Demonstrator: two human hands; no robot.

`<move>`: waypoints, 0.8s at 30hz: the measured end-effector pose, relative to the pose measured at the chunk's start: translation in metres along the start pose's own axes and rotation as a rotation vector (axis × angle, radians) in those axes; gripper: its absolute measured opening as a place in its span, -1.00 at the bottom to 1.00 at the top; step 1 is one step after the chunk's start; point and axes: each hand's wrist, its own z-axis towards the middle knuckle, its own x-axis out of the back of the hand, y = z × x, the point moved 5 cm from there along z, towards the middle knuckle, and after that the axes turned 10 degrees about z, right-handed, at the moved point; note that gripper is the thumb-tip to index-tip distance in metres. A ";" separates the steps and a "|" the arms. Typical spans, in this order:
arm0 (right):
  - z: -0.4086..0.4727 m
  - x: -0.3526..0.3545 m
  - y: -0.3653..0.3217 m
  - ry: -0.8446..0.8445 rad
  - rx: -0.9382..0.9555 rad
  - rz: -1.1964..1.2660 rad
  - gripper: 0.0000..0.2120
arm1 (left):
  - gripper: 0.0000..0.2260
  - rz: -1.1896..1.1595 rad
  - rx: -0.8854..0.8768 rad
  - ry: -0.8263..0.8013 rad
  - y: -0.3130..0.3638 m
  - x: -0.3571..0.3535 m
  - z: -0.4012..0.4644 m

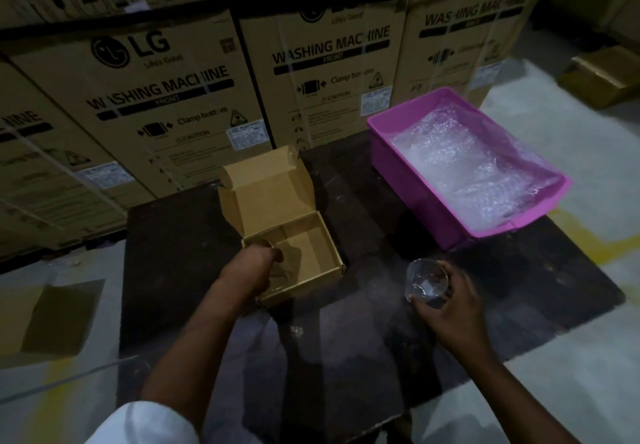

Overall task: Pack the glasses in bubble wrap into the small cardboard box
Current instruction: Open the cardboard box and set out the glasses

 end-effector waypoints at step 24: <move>-0.031 0.012 -0.034 0.072 0.247 -0.042 -0.10 | -0.74 0.030 0.137 0.227 0.022 0.005 -0.024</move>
